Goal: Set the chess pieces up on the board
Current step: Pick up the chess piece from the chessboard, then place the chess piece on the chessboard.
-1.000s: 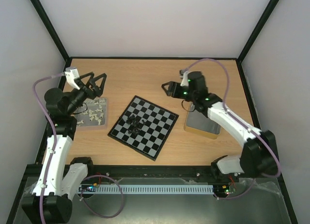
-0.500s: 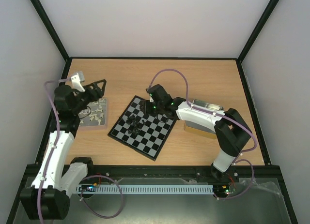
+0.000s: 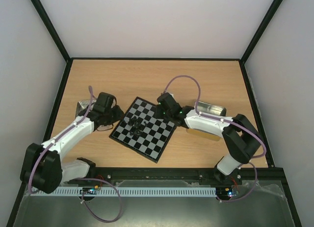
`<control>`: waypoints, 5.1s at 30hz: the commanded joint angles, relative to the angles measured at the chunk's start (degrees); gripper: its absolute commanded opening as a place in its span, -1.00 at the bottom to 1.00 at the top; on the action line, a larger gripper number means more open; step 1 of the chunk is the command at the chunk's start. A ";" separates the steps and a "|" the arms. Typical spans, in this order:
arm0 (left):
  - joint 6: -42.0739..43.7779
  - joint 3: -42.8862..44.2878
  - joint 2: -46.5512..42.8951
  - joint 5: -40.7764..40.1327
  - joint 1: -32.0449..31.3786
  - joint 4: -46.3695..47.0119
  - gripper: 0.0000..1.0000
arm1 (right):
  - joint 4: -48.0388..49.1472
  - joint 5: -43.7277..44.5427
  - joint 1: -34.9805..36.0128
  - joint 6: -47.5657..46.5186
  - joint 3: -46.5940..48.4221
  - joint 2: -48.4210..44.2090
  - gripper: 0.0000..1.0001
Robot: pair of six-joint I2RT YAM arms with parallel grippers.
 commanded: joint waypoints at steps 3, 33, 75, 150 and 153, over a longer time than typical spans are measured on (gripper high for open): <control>-4.41 2.19 6.37 -8.35 -3.87 -3.19 -0.11 | 4.15 5.54 -0.16 1.63 -4.71 -5.60 -0.48; -3.17 8.08 21.01 -11.38 -5.18 -4.23 -0.55 | 4.48 12.84 -0.09 -3.16 -9.03 -11.57 -0.54; -26.75 -0.79 0.18 19.01 -1.80 22.50 -0.67 | 33.53 -20.42 -0.09 5.05 -12.36 -10.41 0.00; 17.81 9.92 -3.99 -5.73 6.61 0.75 0.56 | -33.48 2.46 -0.15 -17.24 40.70 30.05 -0.97; 17.80 9.95 -3.78 -5.54 6.61 0.65 0.56 | -33.57 2.39 -0.14 -16.81 40.91 30.33 -0.91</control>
